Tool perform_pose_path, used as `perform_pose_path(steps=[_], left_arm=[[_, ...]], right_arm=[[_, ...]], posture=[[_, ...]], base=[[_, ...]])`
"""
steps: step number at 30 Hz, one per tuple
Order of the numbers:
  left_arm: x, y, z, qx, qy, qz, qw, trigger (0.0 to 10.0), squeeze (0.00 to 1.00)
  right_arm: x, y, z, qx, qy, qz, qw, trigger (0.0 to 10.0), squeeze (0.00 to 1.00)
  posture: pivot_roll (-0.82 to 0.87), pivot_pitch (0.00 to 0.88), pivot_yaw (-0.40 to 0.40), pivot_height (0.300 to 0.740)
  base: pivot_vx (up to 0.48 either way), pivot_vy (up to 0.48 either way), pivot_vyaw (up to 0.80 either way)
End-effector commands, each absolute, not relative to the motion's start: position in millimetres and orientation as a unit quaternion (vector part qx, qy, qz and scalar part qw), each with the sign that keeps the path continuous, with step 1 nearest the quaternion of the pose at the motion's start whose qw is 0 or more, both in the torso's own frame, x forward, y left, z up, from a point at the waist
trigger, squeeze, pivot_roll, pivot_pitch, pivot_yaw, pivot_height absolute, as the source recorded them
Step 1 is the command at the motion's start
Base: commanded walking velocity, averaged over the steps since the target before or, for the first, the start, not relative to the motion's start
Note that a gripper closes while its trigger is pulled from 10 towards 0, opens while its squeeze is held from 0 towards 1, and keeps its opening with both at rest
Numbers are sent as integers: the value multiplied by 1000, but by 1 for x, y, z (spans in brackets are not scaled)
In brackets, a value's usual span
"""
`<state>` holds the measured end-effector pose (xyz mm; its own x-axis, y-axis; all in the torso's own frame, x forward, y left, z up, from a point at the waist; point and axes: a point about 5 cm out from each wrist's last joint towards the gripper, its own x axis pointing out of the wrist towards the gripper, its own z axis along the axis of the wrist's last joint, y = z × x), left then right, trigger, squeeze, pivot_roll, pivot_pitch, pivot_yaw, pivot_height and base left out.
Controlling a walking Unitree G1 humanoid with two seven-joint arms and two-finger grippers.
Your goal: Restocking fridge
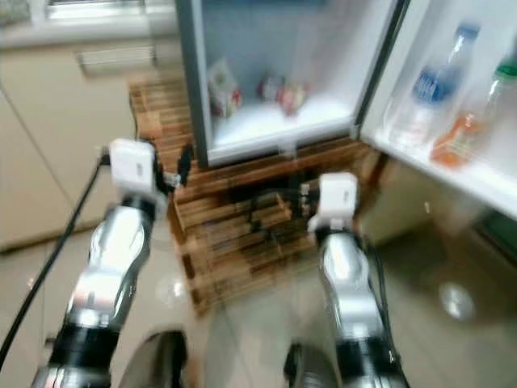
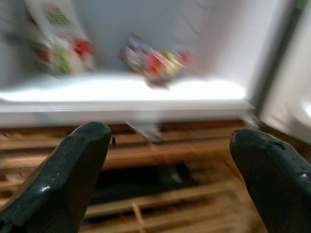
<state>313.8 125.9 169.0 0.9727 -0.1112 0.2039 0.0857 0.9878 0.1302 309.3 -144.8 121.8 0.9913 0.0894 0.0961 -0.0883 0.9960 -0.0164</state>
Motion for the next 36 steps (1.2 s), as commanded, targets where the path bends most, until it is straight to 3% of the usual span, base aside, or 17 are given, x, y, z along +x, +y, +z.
perform_pose_path(steps=[1, 9, 20, 36], left_arm=[[312, 123, 163, 52, -90, -47, 993, 10000, 0], [311, 122, 158, 46, -81, -54, 994, 10000, 0], [318, 120, 143, 104, -45, -47, 992, 10000, 0], [317, 124, 144, 75, -56, -53, 994, 10000, 0]], right_arm=[[309, -148, 120, -15, -47, 49, 998, 10000, 0], [304, -148, 120, -34, -51, 53, 997, 10000, 0], [301, -154, 112, -15, -36, 46, 998, 10000, 0], [302, -157, 110, -9, -35, 31, 999, 10000, 0]], posture=[[-41, 0, -43, 617], [-56, 0, -34, 617], [-64, 0, -35, 677], [-67, 0, -20, 740]], base=[[0, -480, 744], [0, -300, 373], [0, 0, 0], [0, 0, 0]])
